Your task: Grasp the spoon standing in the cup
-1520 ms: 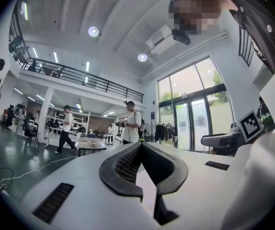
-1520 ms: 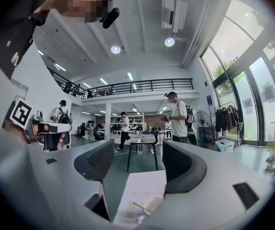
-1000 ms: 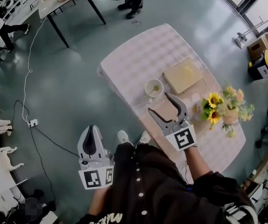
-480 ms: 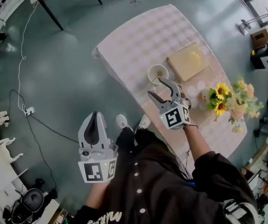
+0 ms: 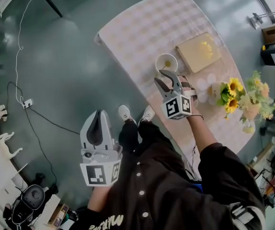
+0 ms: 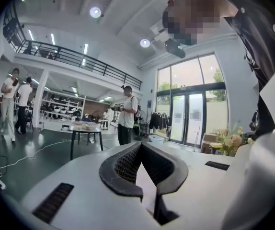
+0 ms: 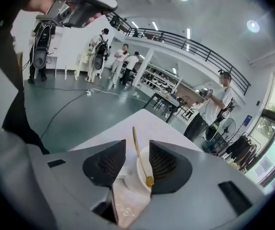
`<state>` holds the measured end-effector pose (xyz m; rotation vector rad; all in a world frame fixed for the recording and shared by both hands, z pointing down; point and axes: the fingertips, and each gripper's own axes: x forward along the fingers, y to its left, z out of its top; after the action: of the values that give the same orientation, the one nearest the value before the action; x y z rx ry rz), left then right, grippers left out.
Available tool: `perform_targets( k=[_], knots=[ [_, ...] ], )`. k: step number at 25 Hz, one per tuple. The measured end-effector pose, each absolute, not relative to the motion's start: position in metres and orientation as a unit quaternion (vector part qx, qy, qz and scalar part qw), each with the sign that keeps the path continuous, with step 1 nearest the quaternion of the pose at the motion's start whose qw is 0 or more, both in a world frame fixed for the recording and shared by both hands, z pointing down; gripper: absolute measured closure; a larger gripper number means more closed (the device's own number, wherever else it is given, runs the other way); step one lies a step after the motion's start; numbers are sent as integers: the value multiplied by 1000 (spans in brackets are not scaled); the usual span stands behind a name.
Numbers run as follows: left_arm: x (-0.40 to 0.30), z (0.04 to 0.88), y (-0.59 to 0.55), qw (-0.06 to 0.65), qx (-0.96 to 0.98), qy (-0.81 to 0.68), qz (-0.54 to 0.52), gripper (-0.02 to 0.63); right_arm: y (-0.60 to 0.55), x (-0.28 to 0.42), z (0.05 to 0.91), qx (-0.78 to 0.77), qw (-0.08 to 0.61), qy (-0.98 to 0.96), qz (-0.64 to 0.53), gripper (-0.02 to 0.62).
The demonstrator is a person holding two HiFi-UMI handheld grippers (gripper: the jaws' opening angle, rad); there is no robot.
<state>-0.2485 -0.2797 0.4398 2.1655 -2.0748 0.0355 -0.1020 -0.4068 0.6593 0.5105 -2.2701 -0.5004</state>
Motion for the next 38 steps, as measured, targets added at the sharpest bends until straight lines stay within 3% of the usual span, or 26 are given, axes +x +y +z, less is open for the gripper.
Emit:
perform_targets(
  k=[5,15,28,38],
  knots=[
    [-249,447,-275,79,719,-690,17,589,-410,-104,673,195,391,-871,-224,523],
    [-257,450,-270,83,718,-691,20,589,-417,-106,675,213,401,-857,-244,589],
    [-268,436,-271,71,720,-690,10,589,-422,-110,649,236,385,-859,-239,594],
    [-277,412,-278,49,726,-686,-12,589,-434,-96,573,331,288,-894,-95,592]
  ],
)
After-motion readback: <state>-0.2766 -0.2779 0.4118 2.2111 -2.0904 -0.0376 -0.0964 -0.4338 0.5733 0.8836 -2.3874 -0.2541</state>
